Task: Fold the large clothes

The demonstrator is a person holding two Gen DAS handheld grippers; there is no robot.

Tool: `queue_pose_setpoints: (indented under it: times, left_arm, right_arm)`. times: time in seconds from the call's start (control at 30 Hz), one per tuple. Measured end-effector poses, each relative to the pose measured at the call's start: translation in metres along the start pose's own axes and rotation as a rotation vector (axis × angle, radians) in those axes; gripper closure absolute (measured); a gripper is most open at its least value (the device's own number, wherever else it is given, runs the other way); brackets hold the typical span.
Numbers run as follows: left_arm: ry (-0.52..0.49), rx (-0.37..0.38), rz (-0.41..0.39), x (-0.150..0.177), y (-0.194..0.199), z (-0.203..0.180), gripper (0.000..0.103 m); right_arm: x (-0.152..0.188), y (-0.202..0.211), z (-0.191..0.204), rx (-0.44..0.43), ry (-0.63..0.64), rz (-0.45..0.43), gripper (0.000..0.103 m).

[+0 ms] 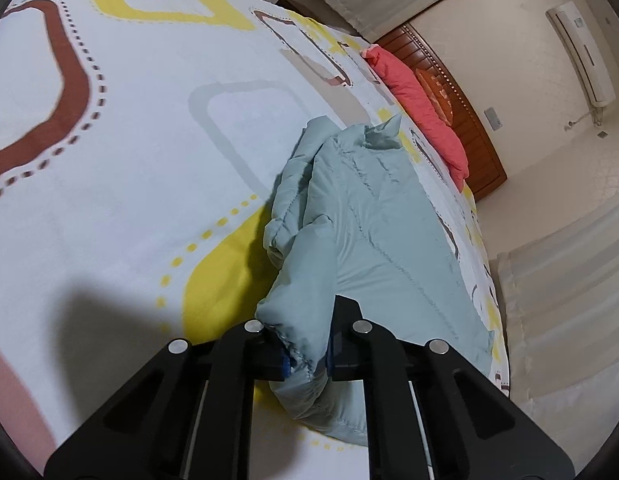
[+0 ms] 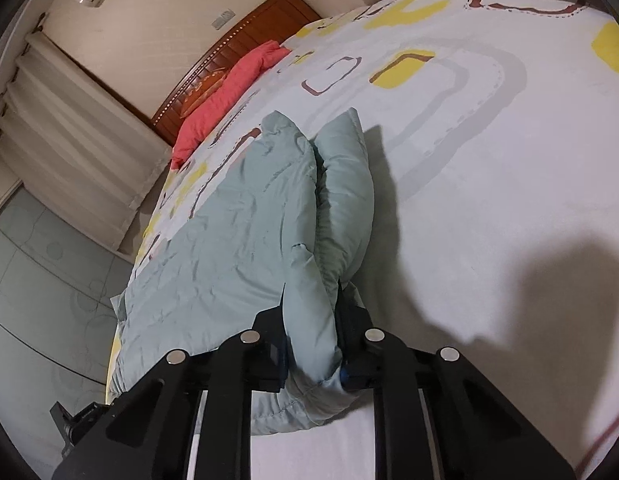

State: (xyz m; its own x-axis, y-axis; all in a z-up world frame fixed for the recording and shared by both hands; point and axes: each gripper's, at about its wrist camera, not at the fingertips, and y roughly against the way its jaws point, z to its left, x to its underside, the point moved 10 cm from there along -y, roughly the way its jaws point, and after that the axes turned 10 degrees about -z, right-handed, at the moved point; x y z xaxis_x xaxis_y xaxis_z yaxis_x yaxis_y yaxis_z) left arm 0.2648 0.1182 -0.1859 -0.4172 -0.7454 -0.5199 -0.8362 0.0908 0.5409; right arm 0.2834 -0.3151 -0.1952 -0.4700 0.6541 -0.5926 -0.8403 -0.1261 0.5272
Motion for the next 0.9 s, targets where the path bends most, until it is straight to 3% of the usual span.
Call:
queue_pose_setpoints:
  times: [0.47, 0.73, 0.9]
  left_arm:
    - [-0.005, -0.018, 0.051, 0.034, 0.081, 0.041, 0.092]
    - [-0.021, -0.03, 0.07, 0.051, 0.111, 0.06, 0.092]
    - [-0.095, -0.076, 0.059, 0.048, 0.115, 0.064, 0.078]
  right_arm:
    - [0.051, 0.081, -0.023, -0.013, 0.016, 0.052, 0.086]
    - [0.073, 0.104, -0.037, -0.009, 0.02, 0.075, 0.086]
    - [0.072, 0.104, -0.04, -0.011, 0.017, 0.08, 0.077]
